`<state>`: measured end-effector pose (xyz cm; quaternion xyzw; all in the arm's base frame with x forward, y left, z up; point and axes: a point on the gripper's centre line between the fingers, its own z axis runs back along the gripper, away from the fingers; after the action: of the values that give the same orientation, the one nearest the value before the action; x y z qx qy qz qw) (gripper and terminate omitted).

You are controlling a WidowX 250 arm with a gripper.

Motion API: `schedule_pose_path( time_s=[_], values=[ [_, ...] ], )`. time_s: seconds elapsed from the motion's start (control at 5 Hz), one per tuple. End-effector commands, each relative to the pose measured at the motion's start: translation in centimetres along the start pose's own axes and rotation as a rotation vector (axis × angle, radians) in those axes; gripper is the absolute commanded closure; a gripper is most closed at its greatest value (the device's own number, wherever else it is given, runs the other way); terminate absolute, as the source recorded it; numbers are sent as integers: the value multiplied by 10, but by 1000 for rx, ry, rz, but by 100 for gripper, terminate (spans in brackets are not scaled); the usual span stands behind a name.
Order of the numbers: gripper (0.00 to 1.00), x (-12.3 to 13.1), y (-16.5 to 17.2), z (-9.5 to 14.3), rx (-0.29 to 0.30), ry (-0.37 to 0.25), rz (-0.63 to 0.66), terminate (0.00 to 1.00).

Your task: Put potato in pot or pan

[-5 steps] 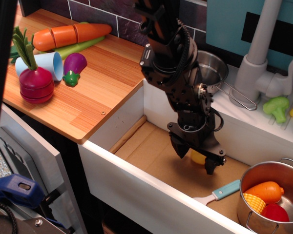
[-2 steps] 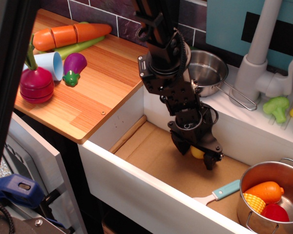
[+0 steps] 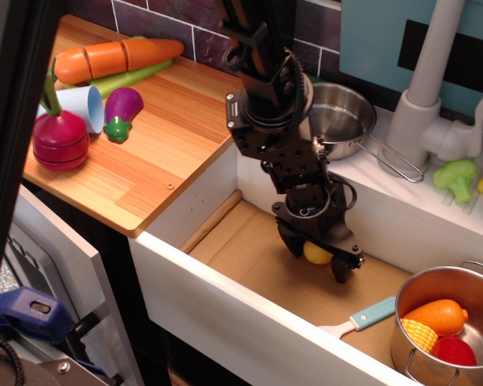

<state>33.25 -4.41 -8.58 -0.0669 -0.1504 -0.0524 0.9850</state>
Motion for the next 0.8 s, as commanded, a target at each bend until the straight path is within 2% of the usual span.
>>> schedule_pose_path(
  time_s=[0.0,0.2,0.4,0.6],
  values=[
    [100,16,2,6,0,-59,-11,0],
    [100,15,-2,10,7,-53,-1,0],
    [100,11,-10,32,44,-23,23,0],
    [100,10,-15,71,131,8,49,0]
  ],
)
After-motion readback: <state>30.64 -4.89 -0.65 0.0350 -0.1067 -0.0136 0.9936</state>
